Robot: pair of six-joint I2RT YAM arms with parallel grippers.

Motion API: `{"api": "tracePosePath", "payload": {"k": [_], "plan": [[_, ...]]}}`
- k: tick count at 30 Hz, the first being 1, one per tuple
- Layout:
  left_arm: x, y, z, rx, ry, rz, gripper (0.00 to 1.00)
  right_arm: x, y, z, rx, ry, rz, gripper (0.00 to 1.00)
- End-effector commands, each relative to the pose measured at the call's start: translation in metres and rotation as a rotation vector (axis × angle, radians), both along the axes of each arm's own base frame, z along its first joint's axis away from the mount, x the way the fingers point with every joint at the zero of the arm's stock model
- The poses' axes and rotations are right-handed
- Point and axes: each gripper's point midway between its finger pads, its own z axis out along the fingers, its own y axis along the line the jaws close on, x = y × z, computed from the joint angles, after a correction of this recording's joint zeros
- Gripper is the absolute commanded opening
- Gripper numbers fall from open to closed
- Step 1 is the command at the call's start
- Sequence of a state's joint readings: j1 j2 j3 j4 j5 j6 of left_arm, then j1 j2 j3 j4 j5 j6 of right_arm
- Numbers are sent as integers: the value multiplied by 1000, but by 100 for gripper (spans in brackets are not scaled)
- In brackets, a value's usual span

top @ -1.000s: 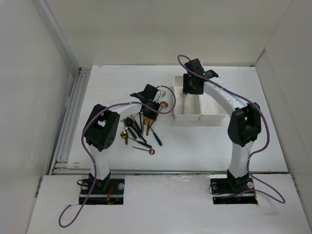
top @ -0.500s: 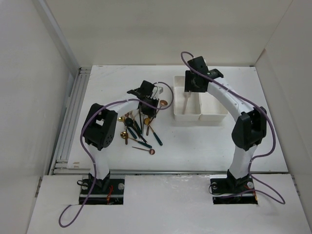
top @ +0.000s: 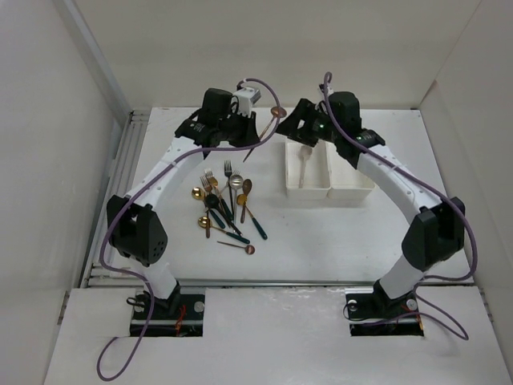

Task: Sort the eating utensils into containers

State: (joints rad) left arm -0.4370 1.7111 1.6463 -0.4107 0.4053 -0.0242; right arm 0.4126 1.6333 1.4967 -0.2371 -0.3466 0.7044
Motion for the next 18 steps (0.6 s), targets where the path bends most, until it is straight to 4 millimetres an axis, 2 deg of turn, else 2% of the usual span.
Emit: {"api": "tracePosePath", "payload": {"k": [1,2,5,8,10,12,13,14,15,16,18], "plan": [[-15,-7,26,-53,-2,-58,0,4,36,10,180,37,75,71],[-15,-7,26,-53,-2,-58,0,4,38,19,198,24,85,71],[-15,-9,35,-70,-12,-62,0,8,44,17,204,22,82,71],[-15,-11,39,-79,-18,-70,0,15,45,9,203,42,65,71],[-17,-12,40,-89,-9,-74,0,19,48,-5,199,75,59,71],[-17,-12,40,-89,-9,-74,0,27,51,-12,201,94,54,67],[-20,-12,34,-86,13,-82,0,28,52,-18,202,112,50,66],[-22,-12,39,-95,10,-78,0,31,54,-18,203,109,50,64],[-24,-11,33,-89,24,-77,0,33,57,-15,218,109,58,61],[-25,-11,27,-83,36,-77,0,36,58,-25,218,136,52,56],[-26,-10,22,-79,48,-76,0,34,66,-16,237,126,82,50]]}}
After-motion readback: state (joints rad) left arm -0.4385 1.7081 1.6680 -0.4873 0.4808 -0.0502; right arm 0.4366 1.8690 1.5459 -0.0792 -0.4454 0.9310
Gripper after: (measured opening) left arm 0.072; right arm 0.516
